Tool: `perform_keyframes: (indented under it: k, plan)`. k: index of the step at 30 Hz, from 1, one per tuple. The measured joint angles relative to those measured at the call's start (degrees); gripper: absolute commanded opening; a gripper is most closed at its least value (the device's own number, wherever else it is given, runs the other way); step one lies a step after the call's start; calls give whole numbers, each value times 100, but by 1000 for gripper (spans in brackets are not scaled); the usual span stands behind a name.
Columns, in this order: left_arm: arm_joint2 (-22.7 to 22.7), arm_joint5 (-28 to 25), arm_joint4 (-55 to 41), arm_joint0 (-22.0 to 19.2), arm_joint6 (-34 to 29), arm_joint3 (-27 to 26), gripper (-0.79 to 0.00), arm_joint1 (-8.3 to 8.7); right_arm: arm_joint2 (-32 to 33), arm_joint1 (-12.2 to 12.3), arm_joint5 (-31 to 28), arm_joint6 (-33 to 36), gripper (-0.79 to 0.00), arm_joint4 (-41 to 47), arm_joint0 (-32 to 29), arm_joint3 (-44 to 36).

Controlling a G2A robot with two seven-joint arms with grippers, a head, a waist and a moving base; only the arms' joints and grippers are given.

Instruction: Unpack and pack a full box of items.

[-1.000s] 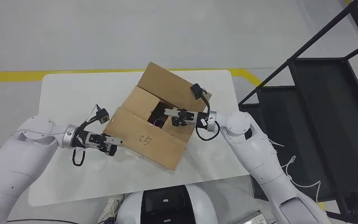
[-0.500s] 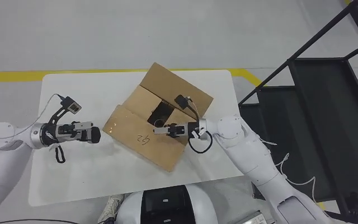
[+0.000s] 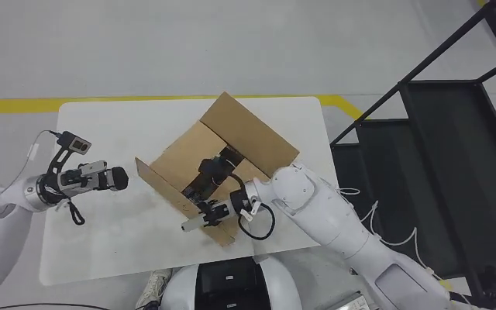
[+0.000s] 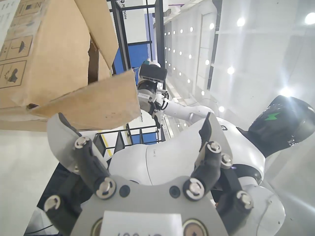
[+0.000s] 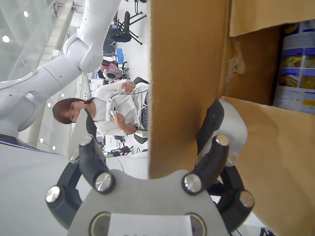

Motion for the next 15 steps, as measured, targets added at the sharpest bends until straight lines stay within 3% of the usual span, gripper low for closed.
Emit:
perform_keyframes:
  k: [15]
  plan:
    - [-683,84,-373,441,-84,-231,0,-33,-1130,-403,452,-180,0,-102,730,753]
